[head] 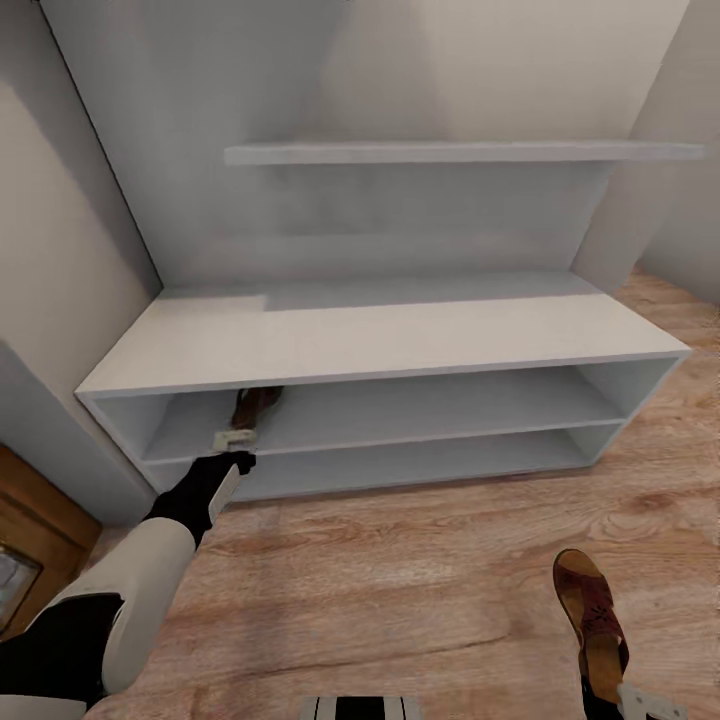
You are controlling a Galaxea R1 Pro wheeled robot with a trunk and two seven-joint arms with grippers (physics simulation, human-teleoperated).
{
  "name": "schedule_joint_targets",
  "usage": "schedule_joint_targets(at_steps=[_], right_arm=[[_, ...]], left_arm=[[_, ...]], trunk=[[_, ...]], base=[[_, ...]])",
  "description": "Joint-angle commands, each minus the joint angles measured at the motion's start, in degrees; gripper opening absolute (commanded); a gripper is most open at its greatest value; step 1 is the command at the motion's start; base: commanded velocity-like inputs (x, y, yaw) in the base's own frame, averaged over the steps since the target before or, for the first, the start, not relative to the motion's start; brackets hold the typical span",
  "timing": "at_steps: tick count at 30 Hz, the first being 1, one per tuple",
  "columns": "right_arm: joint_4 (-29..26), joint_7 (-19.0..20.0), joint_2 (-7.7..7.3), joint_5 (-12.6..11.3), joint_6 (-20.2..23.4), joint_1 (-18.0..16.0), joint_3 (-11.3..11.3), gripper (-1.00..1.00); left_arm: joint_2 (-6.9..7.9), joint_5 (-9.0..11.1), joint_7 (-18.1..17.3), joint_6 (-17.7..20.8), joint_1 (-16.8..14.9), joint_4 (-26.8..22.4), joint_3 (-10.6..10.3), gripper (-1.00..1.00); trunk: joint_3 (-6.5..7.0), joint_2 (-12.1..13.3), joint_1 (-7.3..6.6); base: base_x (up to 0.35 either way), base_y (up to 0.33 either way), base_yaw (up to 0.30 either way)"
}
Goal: Pick up the two gym shoes and the two sandals from the corridor floor and place them onto the hallstand (shoe rack) in the corridor, making sure they are on the rack and not on the floor. Arrange them so the two gym shoes are next to each other and the two sandals are next to each other.
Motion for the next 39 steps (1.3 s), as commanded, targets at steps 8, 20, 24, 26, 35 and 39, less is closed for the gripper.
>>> schedule_joint_targets(at_steps=[8,20,24,26,35,39], right_arm=[[0.1,0.0,0.03,0.6,-0.2,-0.1,-0.4,-1.0],[0.1,0.0,0.03,0.6,-0.2,-0.1,-0.3,-1.0],[0.1,0.0,0.03,0.6,-0.2,-0.1,-0.3,-1.0],[0.1,0.0,0.04,0.6,-0.2,-0.1,-0.3,-1.0],[0.1,0.0,0.03,0.6,-0.2,-0.1,-0.3,-1.0],[0.1,0.0,0.04,0.6,-0.2,-0.1,-0.3,-1.0]], left_arm=[[0.07,0.2,0.1,-4.4,5.3,-1.1,0.2,1.0],[0.8,0.2,-1.2,-18.4,16.8,-1.5,0.2,1.0],[1.03,0.1,-5.4,-22.1,20.4,-1.4,0.4,1.0],[2.28,0.3,-10.4,-23.7,23.6,-1.4,0.6,1.0],[8.53,0.6,-31.3,-33.0,34.0,-0.6,0.8,1.0],[10.15,0.7,-35.1,-35.7,36.6,-0.3,0.9,1.0]], trunk=[[-0.04,0.0,-0.05],[-0.04,0.0,-0.05],[-0.04,0.0,-0.05],[-0.04,0.0,-0.05],[-0.04,0.0,-0.05],[-0.04,0.0,-0.05]], base=[[-0.337,0.0,0.0],[-0.261,0.0,0.0],[-0.038,0.0,0.0],[-0.012,0.0,0.0],[-0.001,0.0,0.0],[0.0,0.0,0.0]])
